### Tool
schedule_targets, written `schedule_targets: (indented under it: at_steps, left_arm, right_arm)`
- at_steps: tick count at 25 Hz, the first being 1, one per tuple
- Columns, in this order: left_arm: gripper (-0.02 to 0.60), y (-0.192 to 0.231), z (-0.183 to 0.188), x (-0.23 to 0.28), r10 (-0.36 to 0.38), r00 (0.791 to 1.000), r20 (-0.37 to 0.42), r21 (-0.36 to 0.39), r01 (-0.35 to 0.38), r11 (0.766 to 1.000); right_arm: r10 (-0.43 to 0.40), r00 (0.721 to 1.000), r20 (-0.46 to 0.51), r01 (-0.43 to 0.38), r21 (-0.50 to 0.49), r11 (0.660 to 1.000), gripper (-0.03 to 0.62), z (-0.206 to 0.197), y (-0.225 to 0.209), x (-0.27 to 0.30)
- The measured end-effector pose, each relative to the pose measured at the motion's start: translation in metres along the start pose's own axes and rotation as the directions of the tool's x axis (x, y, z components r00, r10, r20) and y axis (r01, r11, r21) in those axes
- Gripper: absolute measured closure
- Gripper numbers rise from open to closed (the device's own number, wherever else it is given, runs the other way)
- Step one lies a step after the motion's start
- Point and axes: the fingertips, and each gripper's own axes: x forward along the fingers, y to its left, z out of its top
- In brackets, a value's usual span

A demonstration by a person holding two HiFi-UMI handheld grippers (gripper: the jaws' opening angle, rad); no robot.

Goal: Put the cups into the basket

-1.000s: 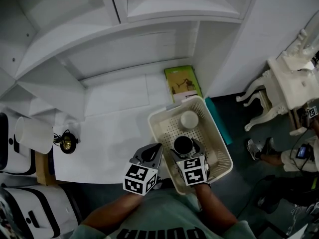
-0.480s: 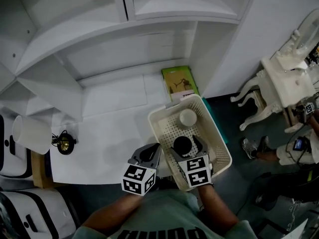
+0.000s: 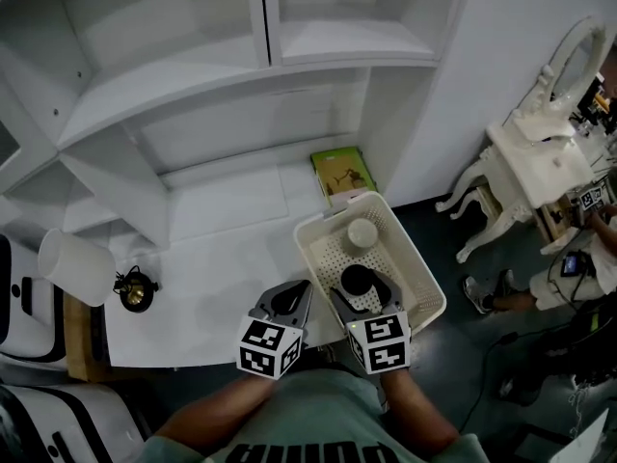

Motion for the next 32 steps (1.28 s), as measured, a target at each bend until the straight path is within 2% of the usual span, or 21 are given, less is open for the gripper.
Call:
schedule_targets:
  at_steps: [6, 8, 21, 32]
  left_arm:
    - [0.575, -0.002, 0.002, -0.021, -0.021, 1.0, 0.003, 0.035, 0.021, 0.999]
    - [0.575, -0.002, 0.002, -0.028, -0.027, 1.0, 0.004, 0.045, 0.027, 0.999]
    - [0.575, 0.003, -0.021, -0.092, -0.063, 0.998, 0.005, 0.052, 0.062, 0.997]
    - [0.575, -0.015, -0.059, -0.149, -0.149, 0.989, 0.002, 0.053, 0.149, 0.987]
  right_arm:
    - [-0.031, 0.998, 0.051, 0.029, 0.028, 0.999, 0.514, 0.005, 0.025, -0.022]
    - [-0.031, 0.998, 0.05, 0.03, 0.026, 0.999, 0.567, 0.002, 0.034, -0.027]
    - [-0.11, 0.991, 0.079, 0.104, 0.066, 0.992, 0.577, -0.013, 0.09, -0.054]
    - [-0.203, 0.979, 0.037, 0.198, 0.097, 0.975, 0.577, -0.05, 0.136, -0.092]
